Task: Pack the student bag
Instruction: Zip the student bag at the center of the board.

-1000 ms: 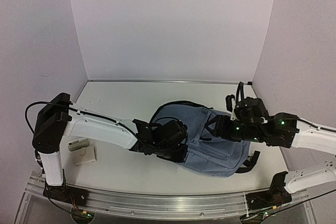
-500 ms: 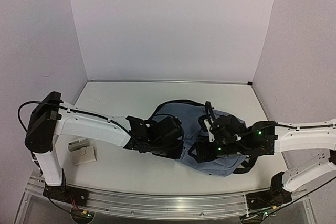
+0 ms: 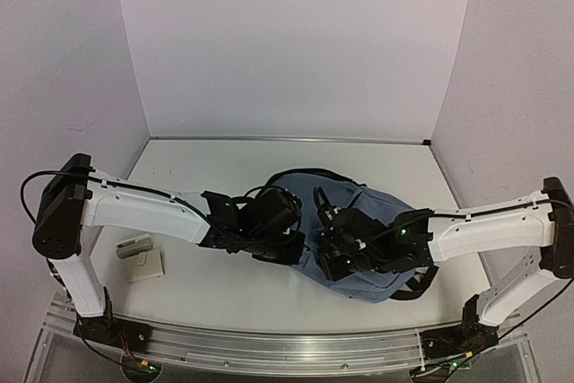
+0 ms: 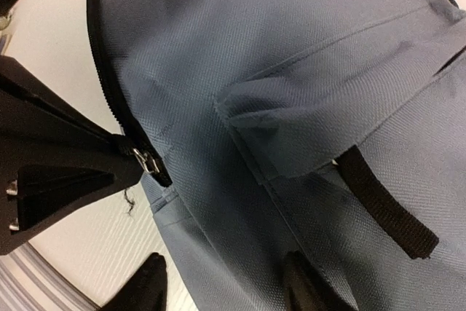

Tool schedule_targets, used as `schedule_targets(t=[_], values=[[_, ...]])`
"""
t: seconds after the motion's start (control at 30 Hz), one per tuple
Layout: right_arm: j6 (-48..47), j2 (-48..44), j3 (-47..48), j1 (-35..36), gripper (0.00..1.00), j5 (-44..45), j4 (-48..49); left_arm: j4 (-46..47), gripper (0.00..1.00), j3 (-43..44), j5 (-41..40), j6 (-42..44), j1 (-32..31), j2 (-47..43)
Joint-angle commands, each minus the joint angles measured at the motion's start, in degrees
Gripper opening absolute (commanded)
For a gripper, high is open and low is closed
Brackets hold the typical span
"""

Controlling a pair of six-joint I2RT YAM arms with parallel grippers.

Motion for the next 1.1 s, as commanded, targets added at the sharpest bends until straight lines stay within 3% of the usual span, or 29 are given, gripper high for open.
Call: schedule_targets(t=[0.0, 0.17, 0.27, 0.67, 1.07], values=[[0.5, 2.3, 2.5, 0.6, 0.32, 5.4, -1.0, 3.1, 0.00, -1.1, 0.8, 1.0, 1.7, -4.5], [3.0, 1.7, 1.3, 0.6, 0.06, 7.2, -1.2, 1.1, 0.00, -0.8, 2.3, 3.1, 3.8, -5.7], [3.6, 1.2, 0.6, 0.7, 0.00, 7.0, -1.2, 0.6, 0.00, -1.3, 3.9, 3.8, 5.8, -6.8], [5.3, -0.7, -1.7, 0.6, 0.00, 5.2, -1.2, -3.1, 0.00, -2.0, 6.8, 9.0, 16.1, -9.1], [5.4, -1.0, -1.6, 0.7, 0.00, 4.5, -1.2, -8.8, 0.00, 2.4, 8.7, 14.1, 21.1, -9.0]])
